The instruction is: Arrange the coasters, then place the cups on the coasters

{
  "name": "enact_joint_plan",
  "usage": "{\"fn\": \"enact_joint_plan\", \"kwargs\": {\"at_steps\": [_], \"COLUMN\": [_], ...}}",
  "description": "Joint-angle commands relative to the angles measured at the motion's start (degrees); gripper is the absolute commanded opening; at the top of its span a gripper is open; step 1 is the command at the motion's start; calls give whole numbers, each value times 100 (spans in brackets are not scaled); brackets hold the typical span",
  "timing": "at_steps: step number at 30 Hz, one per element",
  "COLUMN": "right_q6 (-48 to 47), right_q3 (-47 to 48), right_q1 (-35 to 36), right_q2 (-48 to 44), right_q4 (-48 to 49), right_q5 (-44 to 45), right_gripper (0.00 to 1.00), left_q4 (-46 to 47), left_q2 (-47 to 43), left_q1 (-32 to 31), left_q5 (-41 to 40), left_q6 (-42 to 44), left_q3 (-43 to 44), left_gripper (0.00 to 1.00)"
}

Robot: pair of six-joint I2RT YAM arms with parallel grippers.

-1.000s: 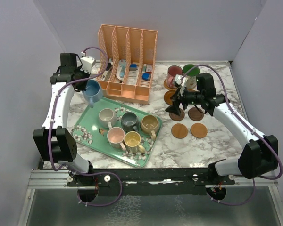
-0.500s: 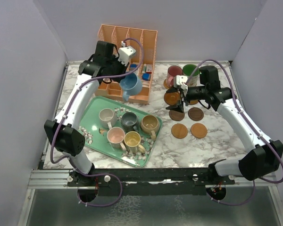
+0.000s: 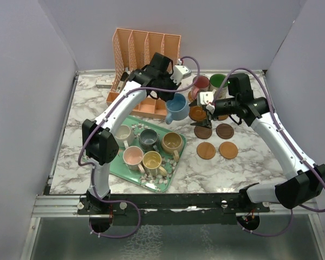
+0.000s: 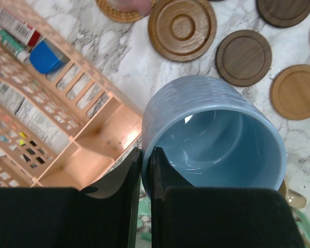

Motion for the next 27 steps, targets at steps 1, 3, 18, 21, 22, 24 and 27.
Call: {"fn": "enact_joint_plan", "kwargs": {"at_steps": [1, 3, 18, 21, 22, 24, 27], "right_q6": [-472, -278, 4626, 5052, 5183, 5422, 5698], "right_q3": [222, 199, -886, -688, -594, -440, -293], "right_q1": [50, 50, 47, 50, 47, 50, 47], "right_q2": [27, 56, -260, -121, -63, 82, 268], "right_q4": [-562, -551, 2470, 2552, 2535, 2458, 2316], "right_q5": [576, 847, 3683, 4152, 4343, 4656, 4921], "right_gripper": [71, 71, 66, 66, 66, 66, 64], "left_q4": [248, 257, 1187, 1593, 1733, 1966, 2139], "left_q2": [35, 152, 512, 358, 301, 181, 54], "left_q1": [-286, -364, -534, -593, -614, -670, -807], "left_q5": [368, 323, -613, -828, -885, -1021, -1422], "left_q6": [-185, -285, -1942, -2245, -2344, -2501, -2627], "left_q3": [570, 674, 781, 460, 338, 146, 14], "left_gripper": [0, 0, 0, 0, 0, 0, 0]}}
